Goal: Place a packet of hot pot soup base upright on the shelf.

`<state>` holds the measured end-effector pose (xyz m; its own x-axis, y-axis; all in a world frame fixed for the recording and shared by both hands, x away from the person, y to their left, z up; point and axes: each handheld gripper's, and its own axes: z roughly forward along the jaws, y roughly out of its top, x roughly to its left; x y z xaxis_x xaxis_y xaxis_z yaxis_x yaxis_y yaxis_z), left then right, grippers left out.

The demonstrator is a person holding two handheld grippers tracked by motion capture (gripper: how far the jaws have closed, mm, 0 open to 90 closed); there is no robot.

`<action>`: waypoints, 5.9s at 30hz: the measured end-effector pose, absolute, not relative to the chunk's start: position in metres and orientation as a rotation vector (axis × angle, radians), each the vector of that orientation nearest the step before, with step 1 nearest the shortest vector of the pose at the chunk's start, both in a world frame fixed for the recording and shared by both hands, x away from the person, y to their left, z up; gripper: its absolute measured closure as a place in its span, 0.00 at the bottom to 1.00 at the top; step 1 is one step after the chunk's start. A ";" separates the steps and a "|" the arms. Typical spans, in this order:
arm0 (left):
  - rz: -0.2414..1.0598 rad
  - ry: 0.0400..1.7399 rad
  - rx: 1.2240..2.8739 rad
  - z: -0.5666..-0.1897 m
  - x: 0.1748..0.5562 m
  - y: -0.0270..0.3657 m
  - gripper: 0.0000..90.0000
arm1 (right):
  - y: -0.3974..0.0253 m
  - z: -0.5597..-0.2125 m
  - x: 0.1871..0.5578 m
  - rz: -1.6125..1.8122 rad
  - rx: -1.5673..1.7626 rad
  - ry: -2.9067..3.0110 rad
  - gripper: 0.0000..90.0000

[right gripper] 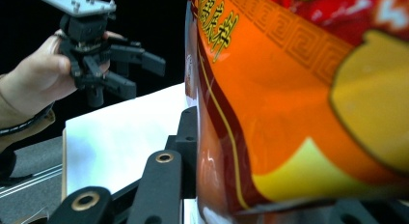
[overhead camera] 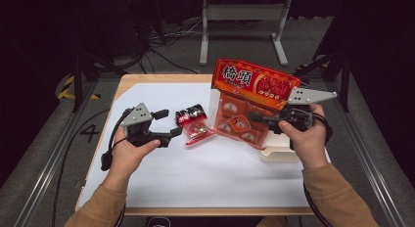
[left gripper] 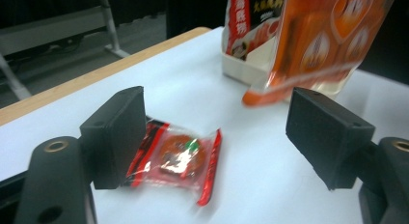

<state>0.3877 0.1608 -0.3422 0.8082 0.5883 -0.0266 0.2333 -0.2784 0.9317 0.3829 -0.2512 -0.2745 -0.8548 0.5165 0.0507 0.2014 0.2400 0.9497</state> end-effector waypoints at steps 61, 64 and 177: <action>0.386 0.780 1.844 -0.380 0.399 0.209 0.22 | -0.350 -0.267 0.400 1.437 0.889 1.999 0.78; 0.381 0.786 1.838 -0.381 0.399 0.209 0.22 | -0.354 -0.270 0.400 1.425 0.895 1.995 0.78; 0.302 0.786 1.849 -0.392 0.411 0.197 0.21 | -0.388 -0.341 0.354 1.267 1.087 1.878 0.24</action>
